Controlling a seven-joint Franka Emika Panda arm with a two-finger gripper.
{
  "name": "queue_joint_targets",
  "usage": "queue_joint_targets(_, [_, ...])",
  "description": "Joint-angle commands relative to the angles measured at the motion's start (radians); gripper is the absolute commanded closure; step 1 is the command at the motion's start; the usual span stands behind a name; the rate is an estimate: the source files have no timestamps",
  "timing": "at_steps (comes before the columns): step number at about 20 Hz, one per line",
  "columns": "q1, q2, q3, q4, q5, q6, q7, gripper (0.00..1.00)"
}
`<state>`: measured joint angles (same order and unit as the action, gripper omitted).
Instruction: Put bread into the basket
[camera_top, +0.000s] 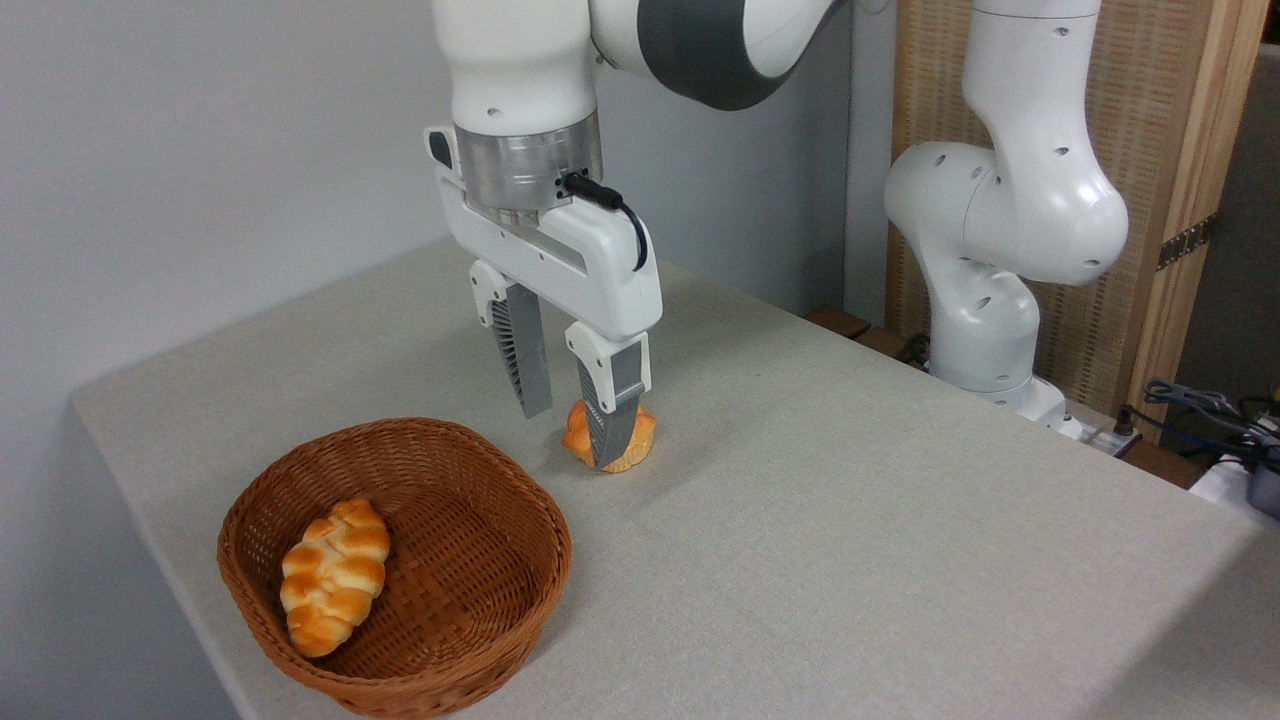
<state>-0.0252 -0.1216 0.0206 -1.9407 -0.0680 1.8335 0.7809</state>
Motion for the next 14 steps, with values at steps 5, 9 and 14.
queue_joint_targets(5, [-0.094, -0.042, -0.002, -0.130, -0.001, -0.010, 0.011, 0.00])
queue_joint_targets(9, [-0.140, -0.065, -0.004, -0.190, -0.006, 0.001, 0.008, 0.00])
queue_joint_targets(14, [-0.185, -0.066, -0.002, -0.228, -0.012, 0.015, 0.006, 0.00])
